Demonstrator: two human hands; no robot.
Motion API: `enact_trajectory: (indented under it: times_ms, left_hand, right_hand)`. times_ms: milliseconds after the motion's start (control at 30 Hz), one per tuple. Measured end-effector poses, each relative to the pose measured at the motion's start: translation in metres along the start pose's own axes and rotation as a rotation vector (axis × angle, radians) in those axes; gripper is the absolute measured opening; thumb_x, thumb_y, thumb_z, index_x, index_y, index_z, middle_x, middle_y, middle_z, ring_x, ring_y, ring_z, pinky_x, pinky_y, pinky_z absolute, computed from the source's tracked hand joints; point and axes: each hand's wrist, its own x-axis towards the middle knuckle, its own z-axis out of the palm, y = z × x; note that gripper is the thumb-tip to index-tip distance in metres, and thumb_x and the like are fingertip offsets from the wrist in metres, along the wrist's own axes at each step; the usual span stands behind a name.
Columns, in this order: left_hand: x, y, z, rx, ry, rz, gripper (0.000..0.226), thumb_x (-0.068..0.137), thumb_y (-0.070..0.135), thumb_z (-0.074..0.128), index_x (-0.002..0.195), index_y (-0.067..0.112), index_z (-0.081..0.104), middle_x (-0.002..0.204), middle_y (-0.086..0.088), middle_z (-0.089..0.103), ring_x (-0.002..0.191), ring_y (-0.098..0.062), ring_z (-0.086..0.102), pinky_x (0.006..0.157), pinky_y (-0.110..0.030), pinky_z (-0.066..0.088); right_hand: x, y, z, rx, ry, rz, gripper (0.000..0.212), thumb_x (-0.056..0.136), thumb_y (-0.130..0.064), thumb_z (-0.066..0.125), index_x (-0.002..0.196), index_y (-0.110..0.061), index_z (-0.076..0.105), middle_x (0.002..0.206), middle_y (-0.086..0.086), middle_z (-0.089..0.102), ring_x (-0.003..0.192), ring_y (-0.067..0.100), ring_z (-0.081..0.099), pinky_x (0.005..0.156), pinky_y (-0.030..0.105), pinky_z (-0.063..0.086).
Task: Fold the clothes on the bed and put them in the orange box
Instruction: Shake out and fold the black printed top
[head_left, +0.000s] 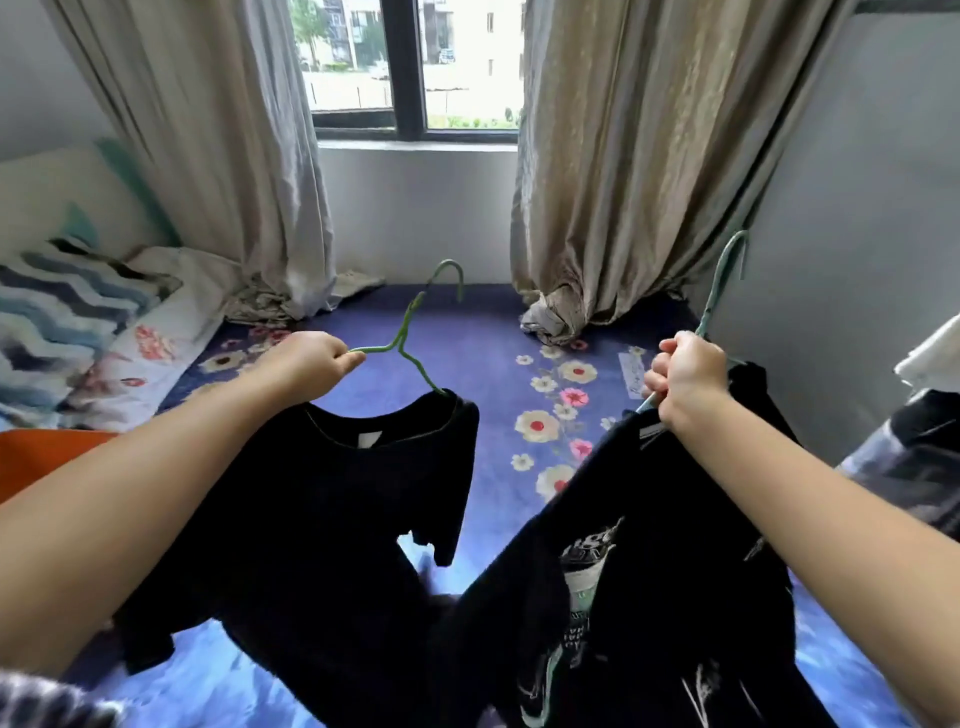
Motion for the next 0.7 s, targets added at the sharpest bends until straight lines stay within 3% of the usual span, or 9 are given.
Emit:
enact_trajectory:
  times_ms: [100,233,367,467,600,700]
  left_hand:
    - [0.020,0.005,0.001,-0.316,0.090,-0.011,0.044,0.097,0.026,0.046,0.057,0.009,0.038,0.057,-0.009,0.036,0.058,-0.024,0.033,0.054,-0.035,0.020]
    - [0.053,0.053,0.003,-0.711,0.054,0.107,0.040,0.096,0.025,0.046,0.060,0.012,0.036,0.059,-0.004,0.028,0.052,-0.017,0.021,0.051,-0.032,0.015]
    - [0.073,0.129,-0.003,-0.905,0.029,0.214,0.048,0.096,0.025,0.047,0.054,0.016,0.027,0.047,0.003,0.025,0.045,-0.011,0.024,0.047,-0.025,0.020]
    - [0.085,0.173,-0.007,-1.115,0.003,0.210,0.048,0.095,0.026,0.046,0.053,0.016,0.026,0.052,0.001,0.024,0.050,-0.013,0.023,0.055,-0.027,0.031]
    - [0.095,0.215,-0.019,-1.250,0.057,0.231,0.048,0.097,0.024,0.040,0.055,0.015,0.020,0.054,0.001,0.021,0.050,-0.013,0.019,0.047,-0.025,0.017]
    - [0.116,0.229,-0.025,-1.310,0.120,0.238,0.048,0.098,0.023,0.038,0.054,0.014,0.024,0.055,0.000,0.026,0.051,-0.014,0.025,0.053,-0.028,0.023]
  right_hand:
    - [0.007,0.000,-0.005,-0.043,0.125,-0.018,0.029,0.087,-0.006,0.027,0.061,-0.019,0.024,0.026,-0.009,0.015,0.020,0.007,0.009,0.038,0.003,0.011]
    - [0.009,-0.010,-0.014,-0.092,0.254,-0.060,0.029,0.085,-0.007,0.029,0.059,-0.019,0.026,0.025,-0.009,0.015,0.020,0.007,0.009,0.040,0.002,0.012]
    - [-0.010,-0.026,-0.028,-0.096,0.336,-0.104,0.028,0.087,-0.007,0.028,0.060,-0.017,0.030,0.025,-0.010,0.016,0.020,0.006,0.009,0.041,0.002,0.013]
    - [-0.027,-0.037,-0.033,-0.097,0.370,-0.157,0.027,0.086,-0.005,0.027,0.061,-0.015,0.030,0.026,-0.009,0.017,0.021,0.005,0.009,0.039,0.004,0.011]
    - [-0.045,-0.058,-0.027,-0.110,0.371,-0.207,0.027,0.086,-0.002,0.028,0.061,-0.014,0.029,0.027,-0.009,0.017,0.022,0.005,0.009,0.038,0.004,0.011]
    - [-0.051,-0.069,-0.015,-0.098,0.372,-0.229,0.028,0.085,-0.002,0.029,0.060,-0.014,0.030,0.028,-0.008,0.018,0.023,0.006,0.009,0.037,0.006,0.010]
